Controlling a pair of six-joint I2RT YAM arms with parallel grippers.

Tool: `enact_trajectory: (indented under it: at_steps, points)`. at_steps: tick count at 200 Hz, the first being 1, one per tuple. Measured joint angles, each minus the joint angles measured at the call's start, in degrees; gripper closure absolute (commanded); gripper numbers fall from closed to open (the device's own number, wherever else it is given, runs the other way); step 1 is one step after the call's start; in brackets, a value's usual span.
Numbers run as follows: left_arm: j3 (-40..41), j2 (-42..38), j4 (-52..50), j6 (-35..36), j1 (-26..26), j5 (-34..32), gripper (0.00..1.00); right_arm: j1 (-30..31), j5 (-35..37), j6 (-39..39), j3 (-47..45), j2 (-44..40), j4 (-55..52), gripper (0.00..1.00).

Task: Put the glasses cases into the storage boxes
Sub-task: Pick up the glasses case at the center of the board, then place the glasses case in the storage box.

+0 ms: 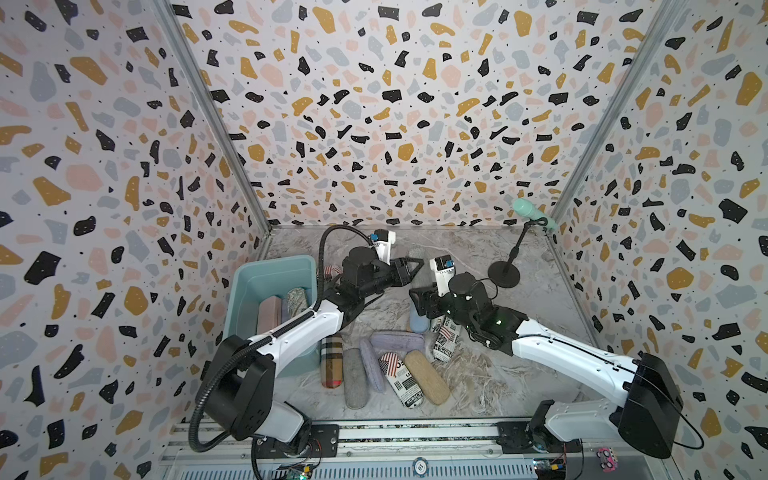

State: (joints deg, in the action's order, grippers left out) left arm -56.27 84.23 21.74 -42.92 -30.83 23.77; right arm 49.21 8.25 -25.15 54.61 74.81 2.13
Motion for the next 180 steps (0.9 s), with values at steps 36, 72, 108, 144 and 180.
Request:
enact_trajectory:
  at_steps: [36,72,108,144,180]
  points:
    - [0.02,-0.33,-2.23,0.31,3.82,-1.99,0.59,0.00,-0.07,-0.09,-0.70,-3.04,-1.73,0.17]
    - [0.04,-0.79,-2.86,0.26,6.47,-3.06,0.62,-0.63,0.11,-0.83,-4.68,-9.68,-1.84,0.17]
    - [0.52,-3.39,-4.07,1.40,7.91,-3.91,0.63,-3.76,0.15,-0.44,-4.96,-9.55,-3.43,0.17]
    - [-3.69,-7.87,-14.05,6.21,8.35,-10.12,0.64,-7.98,-1.25,-1.40,-8.17,-13.70,-3.54,0.17]
    - [-14.38,-12.74,-32.61,13.64,9.14,-24.22,0.63,-11.13,-2.82,-1.57,-8.57,-16.83,-2.89,0.17]
